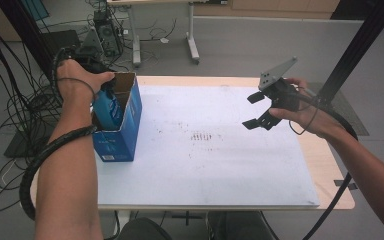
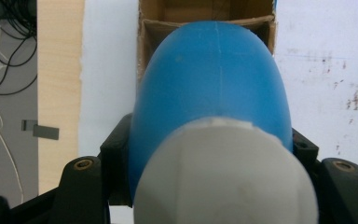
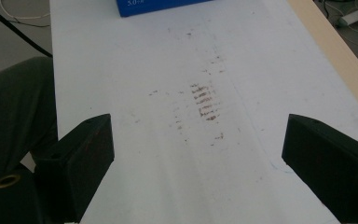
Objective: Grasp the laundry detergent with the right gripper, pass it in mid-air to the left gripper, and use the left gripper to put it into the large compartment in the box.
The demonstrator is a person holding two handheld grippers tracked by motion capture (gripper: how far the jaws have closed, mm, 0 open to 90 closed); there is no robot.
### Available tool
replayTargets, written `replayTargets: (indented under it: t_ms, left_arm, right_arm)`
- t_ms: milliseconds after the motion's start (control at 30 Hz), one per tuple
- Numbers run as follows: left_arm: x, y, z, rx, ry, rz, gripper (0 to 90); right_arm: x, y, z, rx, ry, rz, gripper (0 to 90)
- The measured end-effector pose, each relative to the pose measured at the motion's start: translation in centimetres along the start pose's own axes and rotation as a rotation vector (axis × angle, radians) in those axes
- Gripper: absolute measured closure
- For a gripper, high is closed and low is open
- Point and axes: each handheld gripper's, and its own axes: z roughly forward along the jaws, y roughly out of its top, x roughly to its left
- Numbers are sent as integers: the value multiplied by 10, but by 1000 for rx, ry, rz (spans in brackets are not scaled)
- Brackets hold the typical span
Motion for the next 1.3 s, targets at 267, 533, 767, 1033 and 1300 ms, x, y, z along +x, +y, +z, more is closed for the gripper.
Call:
replayTargets:
  t_ms: [267, 533, 767, 1033, 1300]
  left_arm:
    - [-1, -1, 23, 6, 5, 9, 379]
    - [-3, -2, 43, 5, 7, 15, 379]
    - [-4, -4, 57, 4, 2, 18, 379]
    - [-4, -8, 69, -6, 2, 31, 378]
    - [-4, -12, 77, -16, -2, 39, 378]
  right_arm:
    - [-2, -3, 4, 5, -1, 8, 91]
    - [-3, -3, 10, 11, 6, 13, 91]
    - [-5, -5, 14, 19, 8, 19, 91]
    - [-6, -5, 15, 22, 5, 20, 91]
    - [-7, -4, 13, 31, -2, 16, 91]
